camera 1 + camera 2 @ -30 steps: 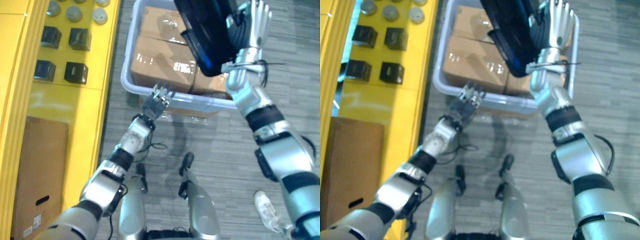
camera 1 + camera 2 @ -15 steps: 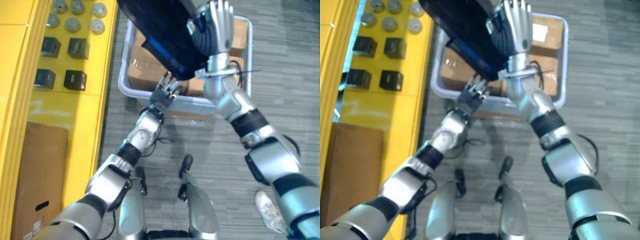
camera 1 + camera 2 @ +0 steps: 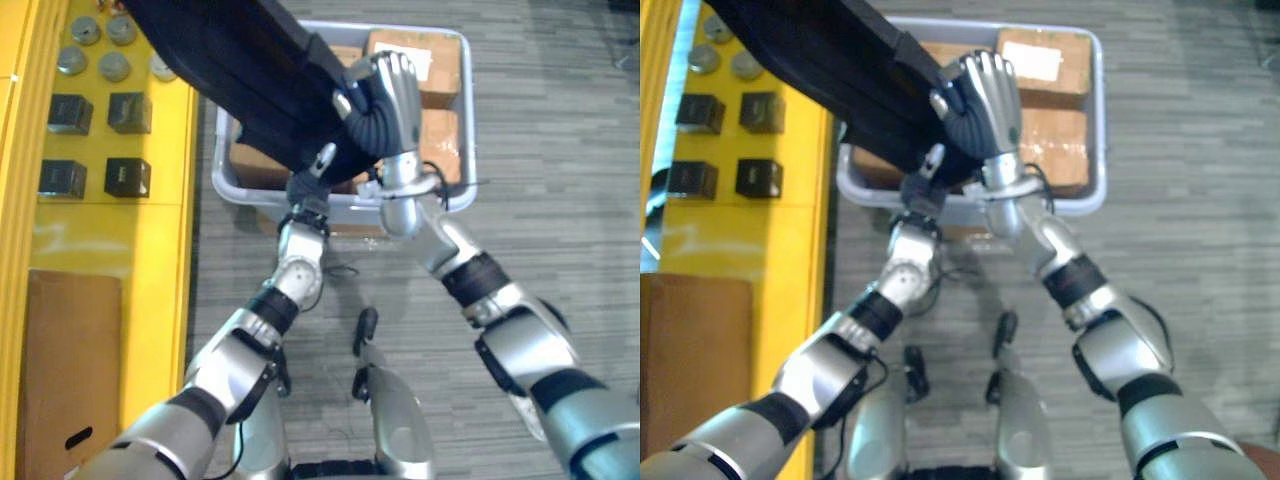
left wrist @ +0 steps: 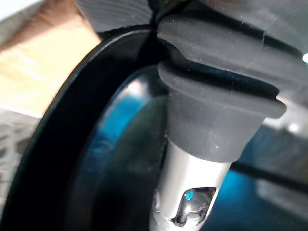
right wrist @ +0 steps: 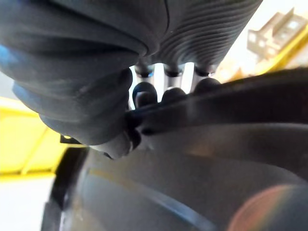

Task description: Walk over and take plastic housings, then place them on the shelf

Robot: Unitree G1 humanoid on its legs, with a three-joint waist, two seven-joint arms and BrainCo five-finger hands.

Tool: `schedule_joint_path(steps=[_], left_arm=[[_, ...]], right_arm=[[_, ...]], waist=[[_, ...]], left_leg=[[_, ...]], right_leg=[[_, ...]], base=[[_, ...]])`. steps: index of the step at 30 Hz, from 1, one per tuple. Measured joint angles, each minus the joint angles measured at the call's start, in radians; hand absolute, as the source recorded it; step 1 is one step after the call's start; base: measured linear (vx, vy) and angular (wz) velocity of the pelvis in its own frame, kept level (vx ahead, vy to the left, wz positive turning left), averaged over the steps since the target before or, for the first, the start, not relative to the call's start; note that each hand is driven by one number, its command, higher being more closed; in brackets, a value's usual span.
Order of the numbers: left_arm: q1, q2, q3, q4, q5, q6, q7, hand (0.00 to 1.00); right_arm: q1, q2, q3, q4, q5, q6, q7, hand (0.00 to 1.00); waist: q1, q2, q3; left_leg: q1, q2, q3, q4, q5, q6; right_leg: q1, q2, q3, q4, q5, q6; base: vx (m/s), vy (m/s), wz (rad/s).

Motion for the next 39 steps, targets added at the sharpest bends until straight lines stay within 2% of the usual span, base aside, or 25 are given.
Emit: schedule_joint_path(steps=[5, 10, 16, 20, 21, 22, 25, 27, 29, 31, 32, 33, 34, 35, 36, 38, 39], left_arm=[[0.013, 0.001, 0.036, 0.0, -0.077, -0.076, -0.027, 1.0], [0.015, 0.001, 0.038, 0.0, -0.118, -0.11, -0.1, 1.0], [0.045, -0.003, 0.055, -0.001, -0.146, -0.113, -0.214, 1.0], [0.067, -0.003, 0.054, -0.003, -0.142, -0.109, -0.226, 1.0], [0.074, -0.003, 0.054, -0.003, -0.134, -0.108, -0.226, 1.0], [0.076, -0.003, 0.054, -0.003, -0.13, -0.106, -0.226, 1.0], [0.116, 0.024, 0.064, -0.076, -0.053, -0.087, -0.214, 1.0], [0.152, 0.055, 0.064, -0.106, 0.085, -0.083, -0.157, 1.0], [0.187, 0.064, 0.063, -0.134, 0.276, -0.062, -0.035, 1.0], [0.236, 0.072, 0.066, -0.175, 0.41, -0.04, 0.061, 1.0], [0.27, 0.077, 0.069, -0.215, 0.538, -0.023, 0.17, 1.0], [0.289, 0.077, 0.078, -0.236, 0.62, -0.013, 0.236, 1.0], [0.335, 0.077, 0.096, -0.279, 0.812, 0.011, 0.366, 1.0], [0.386, 0.077, 0.115, -0.313, 0.965, 0.032, 0.459, 1.0], [0.411, 0.077, 0.124, -0.327, 1.041, 0.05, 0.51, 1.0], [0.489, 0.074, 0.152, -0.363, 1.231, 0.101, 0.632, 1.0], [0.543, 0.073, 0.173, -0.375, 1.329, 0.138, 0.696, 1.0]], right_arm=[[0.072, 0.037, -0.003, -0.046, 0.019, -0.029, -0.003, 1.0], [0.104, 0.045, -0.003, -0.08, 0.019, -0.038, -0.023, 1.0], [0.147, 0.049, 0.005, -0.116, 0.038, -0.039, -0.027, 1.0], [0.171, 0.05, 0.012, -0.114, 0.049, -0.037, -0.041, 1.0], [0.178, 0.05, 0.014, -0.115, 0.059, -0.037, -0.042, 0.0], [0.184, 0.05, 0.015, -0.115, 0.062, -0.032, -0.042, 0.0], [0.246, 0.048, 0.012, -0.087, 0.117, 0.028, -0.031, 0.0], [0.292, 0.048, 0.012, -0.071, 0.148, 0.06, -0.001, 0.0], [0.347, 0.047, 0.013, -0.06, 0.187, 0.09, 0.029, 0.0], [0.395, 0.057, 0.017, -0.061, 0.198, 0.109, 0.044, 0.0], [0.426, 0.059, 0.013, -0.066, 0.208, 0.114, 0.045, 0.0], [0.442, 0.062, 0.013, -0.069, 0.215, 0.114, 0.045, 0.0], [0.473, 0.069, 0.013, -0.073, 0.217, 0.113, 0.044, 0.0], [0.512, 0.087, 0.006, -0.092, 0.222, 0.113, 0.044, 0.0], [0.539, 0.094, -0.001, -0.112, 0.238, 0.105, 0.044, 0.0], [0.638, 0.101, -0.042, -0.197, 0.293, 0.059, 0.041, 0.0], [0.704, 0.1, -0.084, -0.264, 0.334, 0.007, 0.038, 0.0]], waist=[[-0.006, -0.043, -0.025], [-0.006, -0.046, -0.027], [-0.008, -0.05, -0.029], [-0.006, -0.05, -0.029], [-0.006, -0.05, -0.029], [-0.006, -0.05, -0.029], [-0.001, -0.055, -0.032], [0.001, -0.058, -0.037], [0.005, -0.058, -0.037], [0.01, -0.057, -0.04], [0.015, -0.057, -0.049], [0.019, -0.058, -0.06], [0.023, -0.058, -0.083], [0.026, -0.057, -0.111], [0.03, -0.057, -0.126], [0.043, -0.054, -0.161], [0.045, -0.053, -0.187]], left_leg=[[0.009, 0.001, 0.006, -0.012, -0.001, -0.001], [0.012, 0.0, 0.006, -0.016, 0.0, -0.001], [0.047, -0.004, 0.008, -0.037, 0.0, -0.002], [0.046, -0.006, 0.006, -0.039, 0.0, -0.002], [0.046, -0.006, 0.006, -0.042, 0.001, -0.003], [0.047, -0.007, 0.006, -0.043, 0.001, -0.003], [0.059, -0.011, 0.007, -0.058, 0.009, -0.007], [0.066, -0.014, 0.007, -0.072, 0.015, -0.009], [0.09, -0.026, 0.0, -0.099, 0.029, -0.01], [0.124, -0.026, 0.0, -0.119, 0.032, -0.013], [0.137, -0.025, -0.002, -0.129, 0.034, -0.014], [0.137, -0.026, -0.002, -0.132, 0.034, -0.014], [0.137, -0.026, -0.007, -0.137, 0.036, -0.017], [0.139, -0.025, -0.013, -0.143, 0.038, -0.02], [0.143, -0.025, -0.015, -0.149, 0.039, -0.022], [0.178, -0.025, -0.019, -0.174, 0.045, -0.027], [0.201, -0.026, -0.022, -0.191, 0.046, -0.028]], right_leg=[[0.003, -0.002, 0.004, -0.006, 0.0, 0.0], [0.004, -0.003, 0.004, -0.006, 0.0, 0.0], [0.038, -0.004, 0.004, -0.023, 0.0, 0.0], [0.037, -0.004, 0.003, -0.025, 0.0, 0.0], [0.037, -0.004, 0.003, -0.025, 0.0, 0.0], [0.037, -0.004, 0.003, -0.025, 0.0, 0.0], [0.039, -0.005, 0.002, -0.025, 0.0, 0.0], [0.041, -0.005, 0.001, -0.026, 0.0, 0.0], [0.065, -0.007, -0.006, -0.04, 0.0, 0.0], [0.091, -0.007, -0.007, -0.04, 0.0, 0.0], [0.102, -0.006, -0.01, -0.041, -0.005, -0.002], [0.102, -0.006, -0.014, -0.041, -0.012, -0.002], [0.104, -0.006, -0.027, -0.041, -0.019, -0.004], [0.106, -0.004, -0.032, -0.041, -0.024, -0.004], [0.108, -0.004, -0.033, -0.041, -0.027, -0.004], [0.134, -0.002, -0.036, -0.042, -0.036, 0.001], [0.152, -0.002, -0.039, -0.042, -0.044, 0.005]], base=[[-0.04, 0.099, -0.03], [-0.02, 0.091, 0.0], [-0.01, 0.091, 0.0], [-0.03, 0.083, 0.01], [-0.03, 0.108, 0.01], [-0.03, 0.107, 0.01], [-0.01, 0.071, 0.0], [-0.01, 0.091, 0.03], [0.01, 0.06, 0.12], [0.0, 0.074, 0.04], [-0.01, 0.07, 0.04], [-0.02, 0.067, 0.09], [-0.02, 0.042, 0.11], [-0.01, 0.038, 0.11], [0.02, 0.044, 0.06], [0.06, 0.057, 0.08], [0.07, 0.049, 0.12]])
